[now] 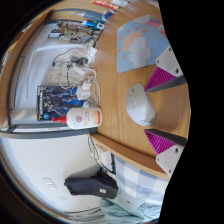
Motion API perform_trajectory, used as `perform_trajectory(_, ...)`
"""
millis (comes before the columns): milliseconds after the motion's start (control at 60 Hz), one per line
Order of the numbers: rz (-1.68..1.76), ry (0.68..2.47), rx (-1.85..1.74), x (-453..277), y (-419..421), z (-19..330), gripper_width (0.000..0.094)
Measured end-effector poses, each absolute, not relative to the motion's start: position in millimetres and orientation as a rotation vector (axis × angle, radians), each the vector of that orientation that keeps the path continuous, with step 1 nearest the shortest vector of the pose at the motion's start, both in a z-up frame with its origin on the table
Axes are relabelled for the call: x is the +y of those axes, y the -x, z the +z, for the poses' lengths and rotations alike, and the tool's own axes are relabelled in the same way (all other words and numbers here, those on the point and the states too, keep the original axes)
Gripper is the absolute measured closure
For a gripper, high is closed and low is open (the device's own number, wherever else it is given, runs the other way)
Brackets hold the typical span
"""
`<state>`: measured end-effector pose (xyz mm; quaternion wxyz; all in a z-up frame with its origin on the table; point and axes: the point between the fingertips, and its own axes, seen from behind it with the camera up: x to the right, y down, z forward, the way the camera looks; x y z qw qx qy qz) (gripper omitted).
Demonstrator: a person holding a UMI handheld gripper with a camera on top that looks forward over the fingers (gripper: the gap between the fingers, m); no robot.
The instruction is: Arrange mouse
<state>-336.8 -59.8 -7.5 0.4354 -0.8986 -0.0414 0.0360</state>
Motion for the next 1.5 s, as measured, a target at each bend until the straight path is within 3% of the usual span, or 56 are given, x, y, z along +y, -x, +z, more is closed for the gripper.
perform_trajectory(550,0.031,2.248,-0.101,21,374,-16,0.0230)
perform_trajectory(633,0.037,2.238,-0.083,26,375,-15,0.0273)
perform_trajectory(717,0.043,2.230,-0.086,29,378,-15,0.0400)
perform_trajectory(1000,0.107,2.227,-0.128,30,380,-16,0.0595)
perform_trajectory(1167,0.146,2.250,-0.174,29,383,-13,0.0599)
perform_trajectory(1267,0.188,2.220,-0.202,25,378,20,0.0598)
perform_trajectory(1500,0.152,1.987,-0.214,28,301,187,0.0598)
